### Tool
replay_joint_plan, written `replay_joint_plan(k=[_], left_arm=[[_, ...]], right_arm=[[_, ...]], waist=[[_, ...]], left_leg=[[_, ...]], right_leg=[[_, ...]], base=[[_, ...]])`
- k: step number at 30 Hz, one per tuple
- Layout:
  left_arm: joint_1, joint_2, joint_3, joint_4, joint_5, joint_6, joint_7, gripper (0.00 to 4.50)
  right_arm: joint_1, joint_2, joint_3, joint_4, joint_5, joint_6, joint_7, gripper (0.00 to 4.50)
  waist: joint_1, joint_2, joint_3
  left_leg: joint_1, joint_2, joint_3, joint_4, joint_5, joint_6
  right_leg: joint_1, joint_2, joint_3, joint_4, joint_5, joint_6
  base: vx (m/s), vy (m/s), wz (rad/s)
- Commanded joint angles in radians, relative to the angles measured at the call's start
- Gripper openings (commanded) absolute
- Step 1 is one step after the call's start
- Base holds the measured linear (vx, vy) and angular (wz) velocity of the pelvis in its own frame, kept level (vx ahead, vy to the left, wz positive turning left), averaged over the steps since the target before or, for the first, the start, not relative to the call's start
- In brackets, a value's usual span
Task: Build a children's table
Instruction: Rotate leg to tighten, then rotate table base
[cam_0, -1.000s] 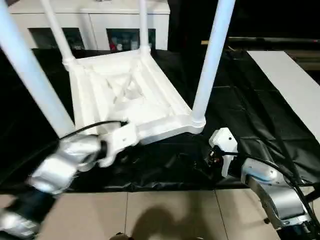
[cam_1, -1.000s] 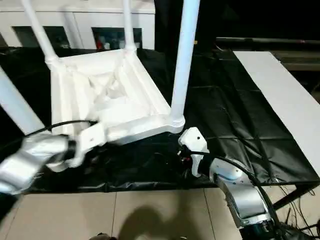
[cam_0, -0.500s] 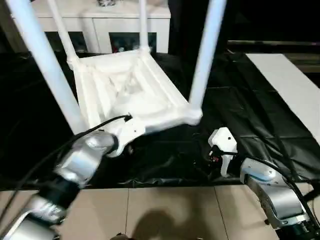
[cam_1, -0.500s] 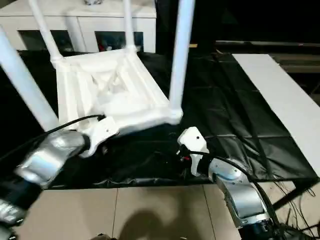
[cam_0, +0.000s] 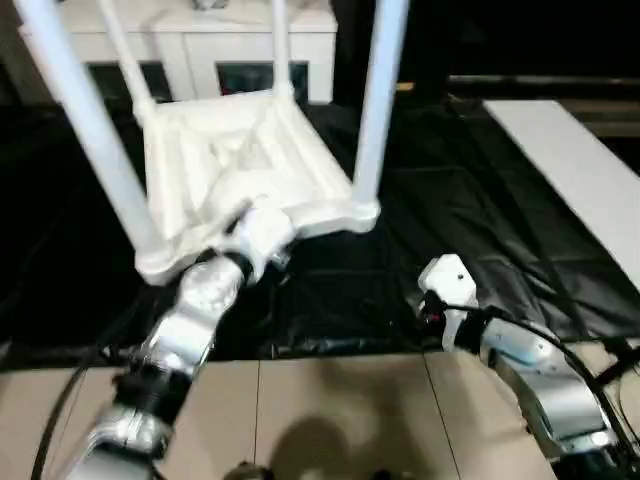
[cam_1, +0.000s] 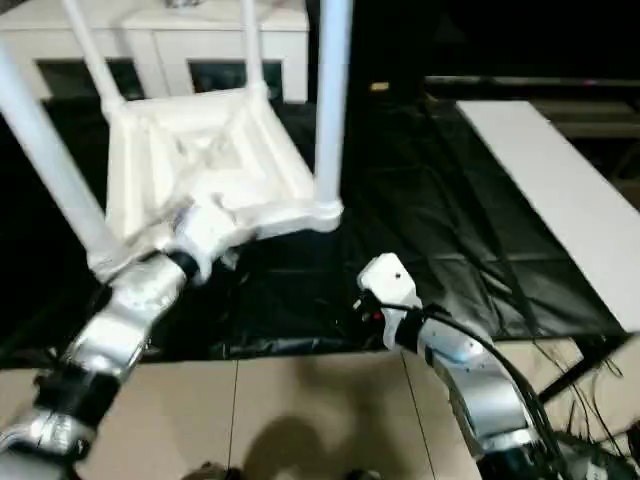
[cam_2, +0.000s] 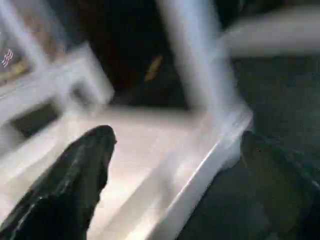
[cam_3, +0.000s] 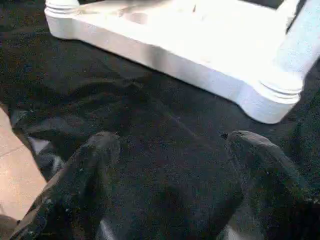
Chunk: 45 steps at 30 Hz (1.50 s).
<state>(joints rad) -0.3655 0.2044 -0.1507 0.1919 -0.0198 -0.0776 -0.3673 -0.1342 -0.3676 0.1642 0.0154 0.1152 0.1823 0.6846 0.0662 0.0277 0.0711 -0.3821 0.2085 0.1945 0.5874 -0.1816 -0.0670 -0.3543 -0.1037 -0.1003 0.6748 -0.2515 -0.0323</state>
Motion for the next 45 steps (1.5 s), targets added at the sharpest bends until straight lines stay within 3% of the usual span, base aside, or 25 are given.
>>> replay_joint_plan(k=[1, 2, 3, 4, 5, 6, 7, 8, 11, 12, 13, 14, 19, 24, 26, 29, 35, 38, 41, 43, 44, 45], left_arm=[[0.100, 0.020, 0.018, -0.044, -0.109, -0.073, -0.058, 4.48], [0.138, 0.030, 0.023, -0.069, -0.143, -0.119, -0.068, 4.48], [0.146, 0.032, 0.025, -0.074, -0.148, -0.124, -0.068, 4.48], [0.230, 0.052, 0.052, -0.123, -0.183, -0.196, -0.050, 4.48], [0.230, 0.052, 0.052, -0.123, -0.183, -0.196, -0.050, 4.48], [0.309, 0.045, 0.118, -0.162, -0.166, -0.279, 0.009, 4.48], [0.309, 0.045, 0.118, -0.162, -0.166, -0.279, 0.009, 4.48], [0.336, 0.034, 0.152, -0.178, -0.155, -0.308, 0.043, 4.48], [0.380, -0.019, 0.250, -0.233, -0.093, -0.326, 0.132, 4.48], [0.385, -0.040, 0.285, -0.251, -0.083, -0.327, 0.186, 4.48], [0.386, -0.047, 0.295, -0.256, -0.082, -0.328, 0.204, 4.48], [0.385, -0.061, 0.330, -0.265, -0.054, -0.322, 0.282, 4.48], [0.377, -0.069, 0.362, -0.246, -0.030, -0.301, 0.377, 4.48], [0.262, -0.075, 0.365, -0.164, -0.148, -0.126, 0.316, 4.48], [0.239, -0.066, 0.366, -0.144, -0.146, -0.090, 0.323, 4.48], [0.183, -0.051, 0.391, -0.091, -0.132, -0.036, 0.376, 4.48], [0.109, -0.034, 0.445, -0.024, -0.142, 0.017, 0.430, 4.48], [0.126, -0.054, 0.447, -0.074, -0.157, -0.036, 0.427, 4.48], [0.173, -0.080, 0.438, -0.131, -0.140, -0.085, 0.443, 4.48], [0.181, -0.088, 0.448, -0.140, -0.121, -0.092, 0.475, 4.48], [0.173, -0.087, 0.461, -0.130, -0.114, -0.083, 0.498, 4.48], [0.159, -0.082, 0.473, -0.112, -0.110, -0.067, 0.518, 4.48]], right_arm=[[-0.010, -0.006, -0.008, -0.002, 0.002, -0.011, -0.002, 3.75], [-0.010, -0.004, -0.008, 0.000, 0.000, -0.014, -0.003, 3.75], [-0.010, -0.004, -0.008, 0.001, 0.000, -0.014, -0.003, 3.75], [-0.013, 0.001, -0.002, 0.005, -0.002, -0.019, -0.003, 3.75], [-0.013, 0.001, -0.002, 0.005, -0.002, -0.019, -0.003, 3.75], [-0.016, 0.006, 0.002, 0.004, -0.001, -0.020, -0.003, 3.75], [-0.016, 0.006, 0.002, 0.004, -0.001, -0.020, -0.003, 3.75], [-0.017, 0.008, 0.004, 0.003, -0.002, -0.019, -0.004, 3.75], [-0.017, 0.014, 0.004, -0.004, 0.003, -0.013, -0.005, 3.75], [-0.018, 0.017, 0.004, -0.004, 0.005, -0.011, -0.008, 3.75], [-0.018, 0.019, 0.004, -0.003, 0.005, -0.010, -0.010, 3.75], [-0.020, 0.022, 0.005, 0.000, 0.005, -0.010, -0.014, 3.75], [-0.026, 0.027, 0.007, 0.010, 0.002, -0.014, -0.013, 3.75], [-0.032, 0.038, 0.010, -0.021, 0.065, 0.005, 0.054, 3.75], [-0.024, 0.038, 0.019, -0.044, 0.082, 0.010, 0.077, 3.75], [-0.011, 0.046, 0.040, -0.087, 0.110, 0.019, 0.103, 3.75], [-0.013, 0.072, 0.050, -0.095, 0.097, 0.016, 0.075, 3.75], [0.001, 0.063, 0.055, -0.105, 0.098, 0.017, 0.084, 3.75], [0.006, 0.053, 0.046, -0.107, 0.100, 0.018, 0.083, 3.75], [0.005, 0.051, 0.043, -0.106, 0.100, 0.019, 0.084, 3.75], [0.003, 0.051, 0.041, -0.104, 0.099, 0.019, 0.085, 3.75], [0.000, 0.051, 0.040, -0.100, 0.098, 0.018, 0.086, 3.75]], waist=[[0.020, -0.049, -0.058], [0.029, -0.041, -0.049], [0.029, -0.041, -0.049], [0.041, -0.009, -0.077], [0.031, -0.022, -0.061], [0.025, 0.007, -0.077], [0.015, 0.010, -0.073], [0.004, 0.004, -0.064], [0.005, -0.001, -0.058], [0.002, -0.011, -0.060], [0.003, -0.008, -0.063], [0.005, -0.011, -0.064], [-0.005, -0.011, -0.071], [0.000, -0.009, -0.080], [-0.002, -0.008, -0.084], [-0.006, -0.004, -0.085], [-0.007, 0.001, -0.079], [-0.005, 0.007, -0.079], [-0.002, 0.004, -0.080], [-0.003, -0.004, -0.079], [-0.002, -0.002, -0.080], [-0.004, -0.009, -0.077]], left_leg=[[0.040, 0.034, -0.027, -0.105, -0.679, -0.038], [0.029, -0.022, -0.066, 0.077, -0.147, 0.028], [0.029, -0.022, -0.066, 0.077, -0.147, 0.028], [-0.014, 0.008, -0.075, -0.032, -0.107, -0.022], [-0.010, 0.010, -0.067, -0.043, -0.199, -0.020], [0.009, 0.020, -0.069, -0.053, -0.285, -0.028], [0.004, 0.026, -0.068, -0.058, -0.314, -0.025], [-0.007, 0.022, -0.064, -0.068, -0.366, -0.028], [0.016, 0.017, -0.054, -0.068, -0.435, -0.033], [0.013, 0.019, -0.053, -0.070, -0.422, -0.030], [0.008, 0.019, -0.055, -0.071, -0.391, -0.028], [0.006, 0.020, -0.052, -0.074, -0.354, -0.018], [0.004, 0.019, -0.052, -0.072, -0.320, -0.010], [0.005, 0.014, -0.047, -0.062, -0.232, 0.010], [0.001, 0.018, -0.051, -0.061, -0.183, 0.020], [0.002, 0.015, -0.050, -0.058, -0.173, 0.030], [0.009, 0.015, -0.050, -0.064, -0.256, 0.006], [0.009, 0.018, -0.051, -0.066, -0.272, -0.002], [0.007, 0.020, -0.050, -0.066, -0.269, 0.002], [0.006, 0.020, -0.049, -0.065, -0.264, 0.010], [0.006, 0.019, -0.049, -0.064, -0.262, 0.011], [0.004, 0.017, -0.048, -0.065, -0.268, 0.013]], right_leg=[[-0.002, -0.041, 0.090, -0.064, -0.549, 0.043], [-0.043, -0.150, 0.145, -0.223, -0.964, 0.016], [-0.043, -0.150, 0.145, -0.223, -0.964, 0.016], [0.013, -0.072, 0.082, -0.150, -0.587, -0.004], [-0.014, -0.040, 0.076, -0.142, -0.496, -0.015], [-0.016, -0.028, 0.077, -0.121, -0.336, -0.072], [-0.013, -0.026, 0.076, -0.121, -0.287, -0.096], [-0.004, -0.023, 0.073, -0.127, -0.305, -0.101], [-0.017, -0.030, 0.082, -0.156, -0.447, -0.060], [-0.013, -0.028, 0.082, -0.155, -0.437, -0.056], [-0.005, -0.030, 0.081, -0.150, -0.409, -0.055], [-0.006, -0.028, 0.083, -0.153, -0.364, -0.051], [-0.002, -0.022, 0.084, -0.143, -0.242, -0.066], [0.003, -0.022, 0.085, -0.130, -0.095, -0.106], [0.011, -0.021, 0.082, -0.120, -0.002, -0.120], [0.015, -0.020, 0.081, -0.117, 0.055, -0.130], [0.012, -0.023, 0.082, -0.129, -0.078, -0.137], [0.010, -0.024, 0.083, -0.132, -0.090, -0.134], [0.011, -0.025, 0.084, -0.131, -0.072, -0.139], [0.012, -0.024, 0.084, -0.132, -0.074, -0.133], [0.012, -0.025, 0.084, -0.132, -0.079, -0.132], [0.011, -0.024, 0.083, -0.135, -0.106, -0.122]], base=[[-0.011, -0.095, 0.02], [-0.011, -0.095, 0.02], [0.008, -0.065, -0.22], [0.000, 0.000, 0.00], [0.000, 0.000, 0.00], [0.000, 0.000, 0.00], [0.000, 0.000, 0.00], [0.000, 0.000, 0.00], [0.000, 0.000, 0.00], [0.000, 0.000, 0.00], [0.000, 0.000, 0.00], [0.000, 0.000, 0.00], [0.000, 0.000, 0.00], [0.000, 0.000, 0.00], [0.000, 0.000, 0.00], [0.000, 0.000, 0.00], [0.000, 0.000, 0.00], [0.000, 0.000, 0.00], [0.000, 0.000, 0.00], [0.000, 0.000, 0.00], [0.000, 0.000, 0.00], [0.000, 0.000, 0.00]])
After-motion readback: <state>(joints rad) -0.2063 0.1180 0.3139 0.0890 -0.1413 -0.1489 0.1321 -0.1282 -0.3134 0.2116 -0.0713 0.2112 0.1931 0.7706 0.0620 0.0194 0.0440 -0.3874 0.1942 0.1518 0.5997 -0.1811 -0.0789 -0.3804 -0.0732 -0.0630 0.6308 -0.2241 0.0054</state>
